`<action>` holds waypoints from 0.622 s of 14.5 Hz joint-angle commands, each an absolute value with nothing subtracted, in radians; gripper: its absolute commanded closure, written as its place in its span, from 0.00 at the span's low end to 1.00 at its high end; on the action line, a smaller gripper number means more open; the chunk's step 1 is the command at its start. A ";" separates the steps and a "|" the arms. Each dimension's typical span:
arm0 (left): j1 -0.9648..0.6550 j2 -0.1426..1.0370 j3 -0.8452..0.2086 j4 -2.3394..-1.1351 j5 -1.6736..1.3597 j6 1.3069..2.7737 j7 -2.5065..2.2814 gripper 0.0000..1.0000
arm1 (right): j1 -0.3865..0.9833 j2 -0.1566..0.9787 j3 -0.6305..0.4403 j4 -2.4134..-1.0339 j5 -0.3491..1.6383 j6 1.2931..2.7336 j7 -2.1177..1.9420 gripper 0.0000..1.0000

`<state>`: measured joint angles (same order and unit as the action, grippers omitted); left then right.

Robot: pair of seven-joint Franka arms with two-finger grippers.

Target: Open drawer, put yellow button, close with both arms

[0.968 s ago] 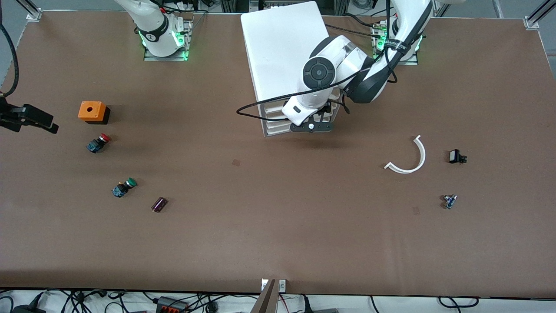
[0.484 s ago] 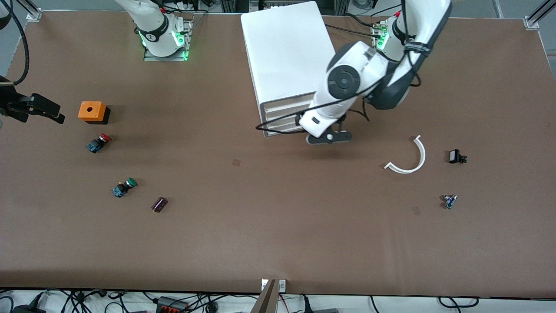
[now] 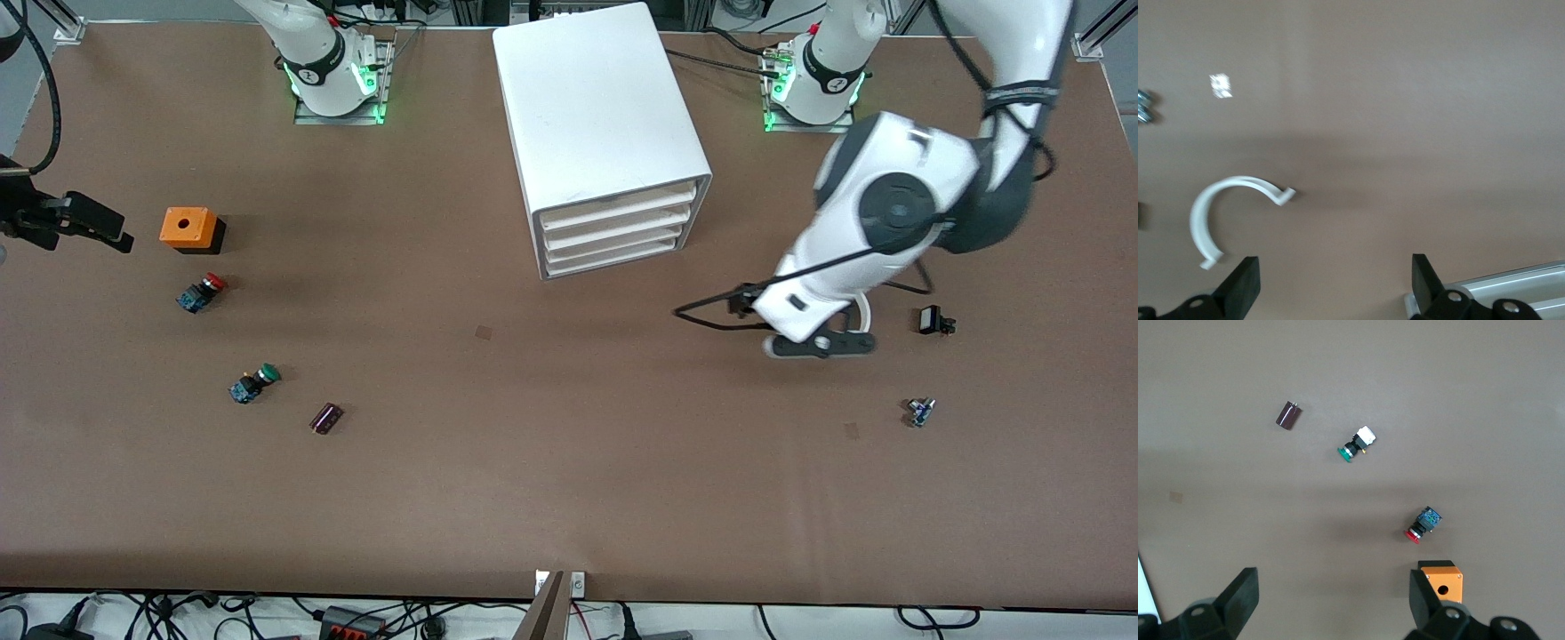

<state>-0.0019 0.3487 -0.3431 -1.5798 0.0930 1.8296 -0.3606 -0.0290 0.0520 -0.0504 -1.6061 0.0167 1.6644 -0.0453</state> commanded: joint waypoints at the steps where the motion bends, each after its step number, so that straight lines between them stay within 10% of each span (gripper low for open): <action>1: 0.089 0.310 -0.359 -1.507 0.110 1.717 -0.159 0.00 | -0.032 0.032 -0.048 -1.617 0.006 1.663 -0.055 0.00; 9: -0.024 0.106 -0.028 -1.501 -0.048 1.587 0.136 0.00 | -0.031 0.034 -0.046 -1.617 0.006 1.663 -0.048 0.00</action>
